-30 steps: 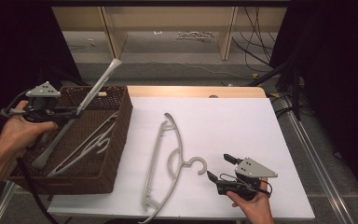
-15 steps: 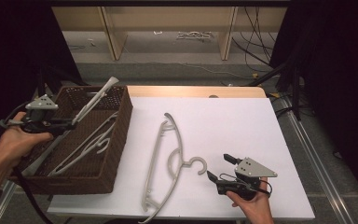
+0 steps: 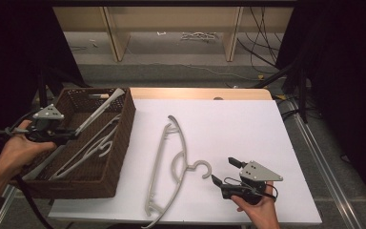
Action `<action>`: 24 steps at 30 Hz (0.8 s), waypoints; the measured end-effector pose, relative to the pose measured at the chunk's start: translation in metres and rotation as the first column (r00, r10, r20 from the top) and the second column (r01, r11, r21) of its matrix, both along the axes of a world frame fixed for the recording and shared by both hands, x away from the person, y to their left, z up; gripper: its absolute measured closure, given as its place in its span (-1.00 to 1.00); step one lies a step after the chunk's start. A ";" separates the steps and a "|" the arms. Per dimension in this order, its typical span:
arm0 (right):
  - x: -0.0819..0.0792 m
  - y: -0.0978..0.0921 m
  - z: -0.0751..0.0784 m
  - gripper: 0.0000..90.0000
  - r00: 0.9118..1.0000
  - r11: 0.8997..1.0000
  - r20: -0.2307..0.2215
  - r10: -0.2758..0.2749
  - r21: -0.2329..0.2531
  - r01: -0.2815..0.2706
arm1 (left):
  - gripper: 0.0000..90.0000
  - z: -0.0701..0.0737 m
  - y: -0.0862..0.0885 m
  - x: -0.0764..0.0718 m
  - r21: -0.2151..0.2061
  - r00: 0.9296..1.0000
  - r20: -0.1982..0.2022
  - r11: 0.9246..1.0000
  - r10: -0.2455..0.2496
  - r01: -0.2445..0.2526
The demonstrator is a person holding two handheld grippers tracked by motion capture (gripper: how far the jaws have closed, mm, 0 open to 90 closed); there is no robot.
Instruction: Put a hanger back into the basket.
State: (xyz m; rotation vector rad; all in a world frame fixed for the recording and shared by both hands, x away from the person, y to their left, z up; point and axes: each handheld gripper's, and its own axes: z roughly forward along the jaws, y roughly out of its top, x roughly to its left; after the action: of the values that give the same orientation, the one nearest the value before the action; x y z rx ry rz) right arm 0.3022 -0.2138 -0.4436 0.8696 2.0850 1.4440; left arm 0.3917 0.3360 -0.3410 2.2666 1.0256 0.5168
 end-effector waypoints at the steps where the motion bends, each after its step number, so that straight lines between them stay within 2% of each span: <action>1: 0.000 0.000 0.000 -0.58 1.000 1.000 -0.004 0.000 -0.002 0.000 | 0.79 -0.002 -0.001 0.001 0.004 1.000 -0.007 1.000 0.001 -0.001; 2: 0.000 -0.001 0.001 -0.58 1.000 1.000 -0.006 0.002 -0.005 -0.002 | 0.79 -0.003 -0.001 0.001 0.019 1.000 -0.012 1.000 -0.005 0.005; 5: 0.000 0.000 0.001 -0.58 1.000 1.000 -0.005 0.002 -0.008 -0.002 | 0.79 -0.008 -0.002 0.003 0.017 1.000 -0.021 1.000 -0.003 0.004; 8: 0.000 0.000 0.001 -0.58 1.000 1.000 -0.005 0.001 -0.007 -0.001 | 0.79 -0.012 -0.005 0.006 0.034 1.000 -0.028 0.999 -0.010 0.011; 9: -0.002 0.000 0.001 -0.58 1.000 1.000 -0.028 0.001 -0.008 -0.001 | 0.79 -0.013 -0.006 0.007 0.042 0.999 -0.032 0.999 -0.010 0.011; 10: -0.001 0.000 0.001 -0.57 1.000 1.000 -0.015 0.000 -0.007 0.000 | 0.79 -0.015 -0.008 0.008 0.044 0.999 -0.036 0.999 -0.007 0.009; 11: -0.002 0.000 0.001 -0.57 1.000 1.000 -0.030 0.003 -0.004 -0.003 | 0.79 -0.017 -0.009 0.008 0.045 0.999 -0.043 0.999 -0.002 0.004; 12: 0.000 0.000 0.000 -0.57 1.000 1.000 0.001 0.001 0.001 -0.001 | 0.79 -0.018 -0.010 0.009 0.057 0.999 -0.046 0.998 -0.004 0.006; 13: 0.000 0.000 0.000 -0.57 1.000 1.000 -0.001 0.003 0.002 -0.003 | 0.79 -0.020 -0.011 0.010 0.065 0.999 -0.050 0.998 -0.009 0.013; 14: -0.002 0.000 0.001 -0.57 1.000 1.000 -0.027 0.002 -0.007 -0.002 | 0.79 -0.023 -0.013 0.010 0.064 0.999 -0.053 0.998 -0.002 0.005; 15: -0.001 0.000 0.001 -0.57 1.000 1.000 -0.009 0.003 -0.012 -0.004 | 0.79 -0.024 -0.013 0.012 0.091 0.998 -0.064 0.996 -0.019 0.025; 16: -0.001 0.000 0.001 -0.57 1.000 1.000 -0.017 0.003 -0.012 -0.003 | 0.79 -0.026 -0.014 0.013 0.091 0.998 -0.069 0.996 -0.012 0.018; 17: -0.001 0.001 0.000 -0.57 1.000 1.000 -0.028 0.007 0.012 -0.007 | 0.78 -0.030 -0.016 0.013 0.081 0.998 -0.069 0.997 0.007 -0.001; 18: -0.001 0.001 0.000 -0.57 1.000 1.000 -0.027 0.008 0.013 -0.008 | 0.78 -0.031 -0.017 0.014 0.089 0.997 -0.073 0.996 0.008 -0.001; 19: -0.001 0.000 0.001 -0.57 1.000 1.000 -0.020 0.003 -0.008 -0.003 | 0.78 -0.032 -0.017 0.015 0.106 0.997 -0.083 0.994 -0.007 0.016; 21: -0.002 0.001 0.001 -0.57 1.000 1.000 -0.023 0.004 -0.004 -0.004 | 0.79 -0.036 -0.019 0.016 0.105 0.996 -0.093 0.994 -0.003 0.013; 22: -0.002 0.000 0.001 -0.57 1.000 1.000 -0.029 0.005 -0.008 -0.005 | 0.79 -0.037 -0.019 0.016 0.118 0.996 -0.093 0.993 -0.014 0.025; 23: -0.002 0.001 0.001 -0.57 1.000 1.000 -0.030 0.008 0.009 -0.008 | 0.79 -0.039 -0.020 0.016 0.120 0.995 -0.097 0.992 -0.011 0.023; 24: -0.001 0.001 0.001 -0.57 1.000 1.000 -0.014 0.006 0.000 -0.006 | 0.79 -0.040 -0.020 0.016 0.131 0.994 -0.108 0.991 -0.009 0.023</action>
State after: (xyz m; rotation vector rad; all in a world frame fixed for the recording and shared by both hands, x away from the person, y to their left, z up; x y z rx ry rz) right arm 0.3014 -0.2131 -0.4426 0.8764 2.0991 1.4449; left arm 0.4080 0.3158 -0.3814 2.4404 1.0520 0.4729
